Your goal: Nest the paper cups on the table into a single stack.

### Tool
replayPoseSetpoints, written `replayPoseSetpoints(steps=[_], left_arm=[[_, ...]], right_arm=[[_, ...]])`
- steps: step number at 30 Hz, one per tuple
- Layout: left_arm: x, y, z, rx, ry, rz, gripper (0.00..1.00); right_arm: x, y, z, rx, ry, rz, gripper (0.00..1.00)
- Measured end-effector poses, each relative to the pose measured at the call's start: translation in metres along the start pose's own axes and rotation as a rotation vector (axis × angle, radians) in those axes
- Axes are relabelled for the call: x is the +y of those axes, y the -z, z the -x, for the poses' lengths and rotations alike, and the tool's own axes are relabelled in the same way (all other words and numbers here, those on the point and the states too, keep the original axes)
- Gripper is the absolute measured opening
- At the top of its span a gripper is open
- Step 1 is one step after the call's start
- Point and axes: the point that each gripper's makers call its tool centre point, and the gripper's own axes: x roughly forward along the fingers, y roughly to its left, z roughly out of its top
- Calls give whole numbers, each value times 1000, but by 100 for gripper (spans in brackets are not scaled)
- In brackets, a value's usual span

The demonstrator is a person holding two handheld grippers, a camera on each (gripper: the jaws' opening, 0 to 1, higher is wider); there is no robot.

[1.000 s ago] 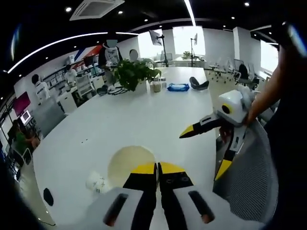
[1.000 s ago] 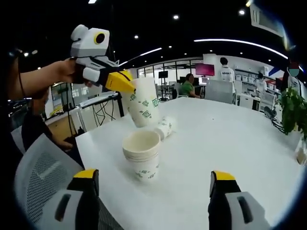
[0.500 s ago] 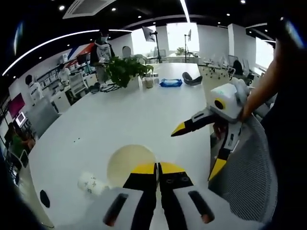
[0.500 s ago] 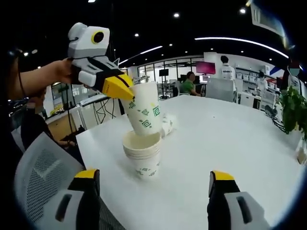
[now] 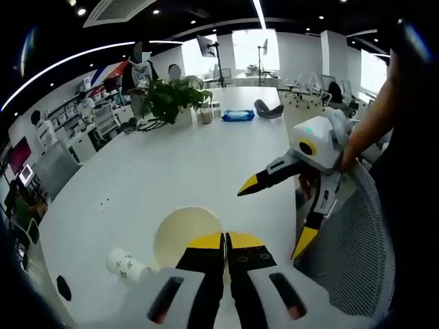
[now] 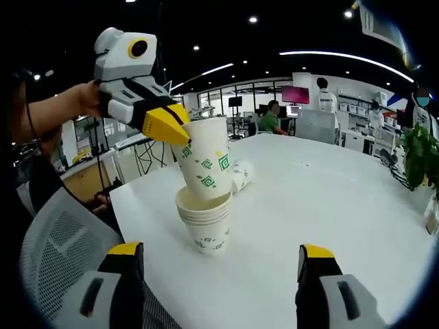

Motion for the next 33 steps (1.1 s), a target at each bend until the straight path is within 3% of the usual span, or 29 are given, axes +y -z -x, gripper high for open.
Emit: replayPoseSetpoints(steps=[4, 9, 33], left_arm=[[-4, 11, -7, 50, 3, -31, 0], [-7, 23, -15, 73, 12, -38, 0], [-17, 47, -39, 112, 46, 22, 0]], right_arm=[[-3, 1, 0, 0, 3, -3, 93], [-3, 2, 0, 2, 5, -4, 93], [-3, 6, -1, 20, 5, -2, 90]])
